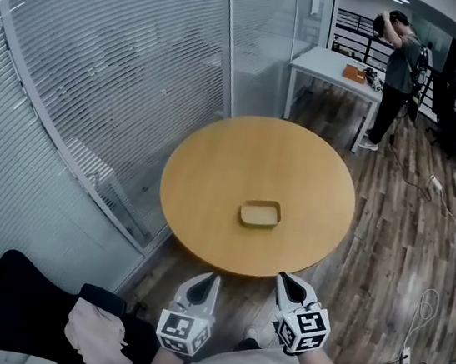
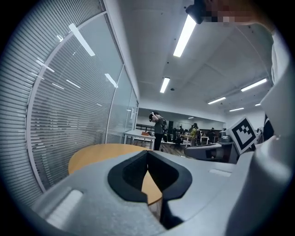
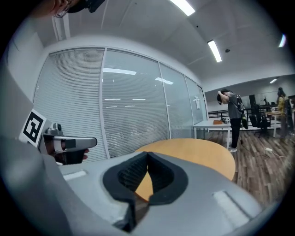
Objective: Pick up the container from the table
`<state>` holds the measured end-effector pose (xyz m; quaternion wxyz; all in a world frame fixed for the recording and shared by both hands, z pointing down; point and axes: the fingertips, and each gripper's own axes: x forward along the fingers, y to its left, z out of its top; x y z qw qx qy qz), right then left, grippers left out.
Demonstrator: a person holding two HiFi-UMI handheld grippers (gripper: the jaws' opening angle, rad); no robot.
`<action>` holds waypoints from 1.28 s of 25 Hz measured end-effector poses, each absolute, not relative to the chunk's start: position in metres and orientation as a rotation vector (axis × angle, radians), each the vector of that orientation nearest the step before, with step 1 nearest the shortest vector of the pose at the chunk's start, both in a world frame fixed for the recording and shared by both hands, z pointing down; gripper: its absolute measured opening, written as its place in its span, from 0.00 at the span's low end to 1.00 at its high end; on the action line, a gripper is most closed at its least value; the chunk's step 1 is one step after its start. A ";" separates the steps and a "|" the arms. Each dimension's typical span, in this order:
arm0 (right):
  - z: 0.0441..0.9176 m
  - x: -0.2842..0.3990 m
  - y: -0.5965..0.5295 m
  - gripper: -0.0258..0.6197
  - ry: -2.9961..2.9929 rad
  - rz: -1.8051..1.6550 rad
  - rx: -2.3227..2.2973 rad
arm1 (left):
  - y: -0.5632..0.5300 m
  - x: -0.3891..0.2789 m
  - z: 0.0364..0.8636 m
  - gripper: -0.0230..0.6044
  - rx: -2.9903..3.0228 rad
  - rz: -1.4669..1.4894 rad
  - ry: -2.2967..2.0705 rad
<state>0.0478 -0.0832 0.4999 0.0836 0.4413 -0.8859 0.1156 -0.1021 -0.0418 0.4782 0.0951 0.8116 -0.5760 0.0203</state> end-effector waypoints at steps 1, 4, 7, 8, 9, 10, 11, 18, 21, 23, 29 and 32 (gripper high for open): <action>0.501 0.049 -0.101 0.04 -2.645 0.346 1.308 | -0.059 -0.102 0.477 0.05 2.397 0.059 -1.727; 0.503 0.055 -0.146 0.04 -2.653 0.400 1.279 | -0.099 -0.100 0.477 0.05 2.369 0.057 -1.766; 0.504 0.058 -0.183 0.04 -2.665 0.443 1.244 | -0.129 -0.103 0.476 0.05 2.335 0.068 -1.808; 0.505 0.058 -0.196 0.04 -2.659 0.459 1.239 | -0.140 -0.104 0.475 0.05 2.323 0.072 -1.819; 0.506 0.059 -0.208 0.04 -2.653 0.485 1.237 | -0.149 -0.104 0.474 0.05 2.314 0.078 -1.825; 0.508 0.059 -0.217 0.04 -2.650 0.517 1.232 | -0.157 -0.103 0.475 0.05 2.307 0.085 -1.826; 0.510 0.059 -0.224 0.04 -2.648 0.545 1.226 | -0.164 -0.103 0.477 0.05 2.300 0.092 -1.824; 0.537 0.044 -0.274 0.04 -2.589 0.643 1.232 | -0.222 -0.123 0.492 0.05 2.296 0.096 -1.803; 0.541 0.031 -0.307 0.04 -2.554 0.626 1.260 | -0.259 -0.140 0.490 0.05 2.321 0.090 -1.781; 0.544 0.024 -0.323 0.04 -2.529 0.614 1.284 | -0.279 -0.152 0.490 0.05 2.338 0.101 -1.764; 0.572 0.008 -0.362 0.04 -2.428 0.654 1.321 | -0.325 -0.177 0.501 0.05 2.394 0.111 -1.713; 0.587 0.001 -0.374 0.04 -2.394 0.679 1.273 | -0.342 -0.177 0.513 0.05 2.401 0.117 -1.664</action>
